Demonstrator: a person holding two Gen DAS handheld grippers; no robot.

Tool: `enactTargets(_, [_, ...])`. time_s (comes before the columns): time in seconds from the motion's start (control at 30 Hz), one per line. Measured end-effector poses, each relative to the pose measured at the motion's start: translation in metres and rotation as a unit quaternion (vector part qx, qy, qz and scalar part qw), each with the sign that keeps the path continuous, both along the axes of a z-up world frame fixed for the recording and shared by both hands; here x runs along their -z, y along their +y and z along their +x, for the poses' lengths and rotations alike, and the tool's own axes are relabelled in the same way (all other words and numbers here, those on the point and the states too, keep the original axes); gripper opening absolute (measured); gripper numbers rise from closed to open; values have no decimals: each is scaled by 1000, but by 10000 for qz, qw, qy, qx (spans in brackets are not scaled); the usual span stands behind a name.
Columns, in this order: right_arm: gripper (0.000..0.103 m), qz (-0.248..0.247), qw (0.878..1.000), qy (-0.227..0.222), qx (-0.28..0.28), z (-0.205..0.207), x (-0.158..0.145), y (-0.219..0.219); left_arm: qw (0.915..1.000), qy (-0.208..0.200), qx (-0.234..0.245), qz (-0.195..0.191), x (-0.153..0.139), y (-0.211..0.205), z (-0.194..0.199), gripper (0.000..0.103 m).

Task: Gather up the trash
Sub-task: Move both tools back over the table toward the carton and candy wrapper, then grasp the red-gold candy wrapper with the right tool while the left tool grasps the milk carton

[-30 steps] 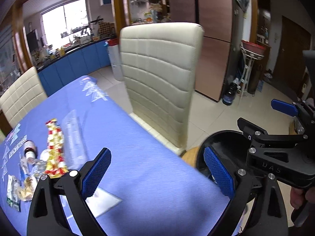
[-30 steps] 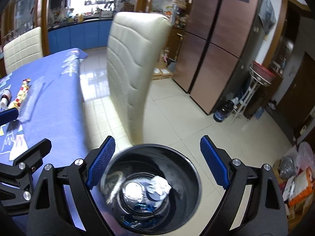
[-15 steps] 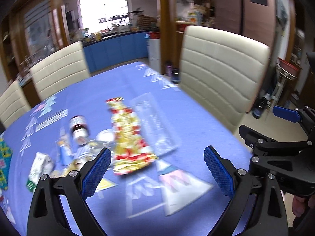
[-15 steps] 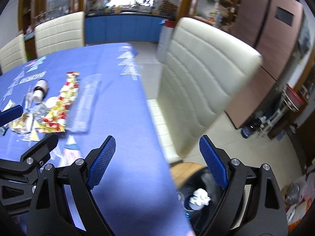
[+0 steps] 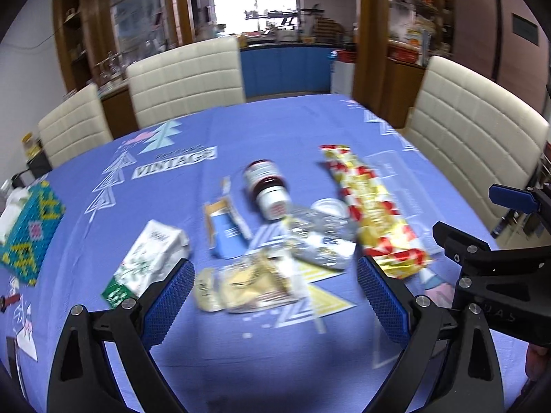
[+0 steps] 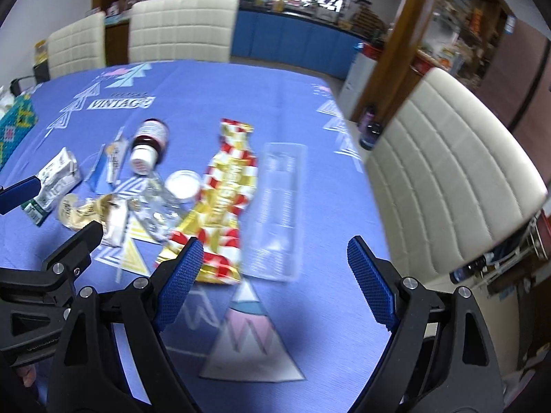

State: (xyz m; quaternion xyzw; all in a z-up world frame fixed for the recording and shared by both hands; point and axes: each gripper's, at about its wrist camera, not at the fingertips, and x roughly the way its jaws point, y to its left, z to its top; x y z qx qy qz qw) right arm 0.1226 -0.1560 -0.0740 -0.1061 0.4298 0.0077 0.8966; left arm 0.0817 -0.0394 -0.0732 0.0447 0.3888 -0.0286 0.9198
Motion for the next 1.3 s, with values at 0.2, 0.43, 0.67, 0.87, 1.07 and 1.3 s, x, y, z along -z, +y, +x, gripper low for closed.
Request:
enactTargets(0.2, [84, 35, 9997, 128, -193, 7, 8, 22, 9997, 56, -248, 58, 6, 24, 0, 93])
enactTargets(0.43, [84, 120, 9993, 234, -271, 8, 17, 32, 9981, 87, -547, 267, 15, 50, -9, 93])
enactTargets(0.67, [84, 367, 9990, 257, -87, 13, 28, 22, 9948, 50, -797, 639, 19, 66, -7, 93])
enactTargets(0.87, [84, 528, 9984, 215, 5, 19, 29, 10, 9919, 148, -980, 794, 20, 84, 13, 93])
enactTargets(1.07, [84, 604, 9980, 177, -60, 30, 31, 10, 9902, 310, -1072, 844, 27, 100, 36, 93])
enactTargets(1.3, [68, 695, 9965, 407, -235, 40, 44, 22, 9900, 640, -1030, 716, 46, 111, 54, 93])
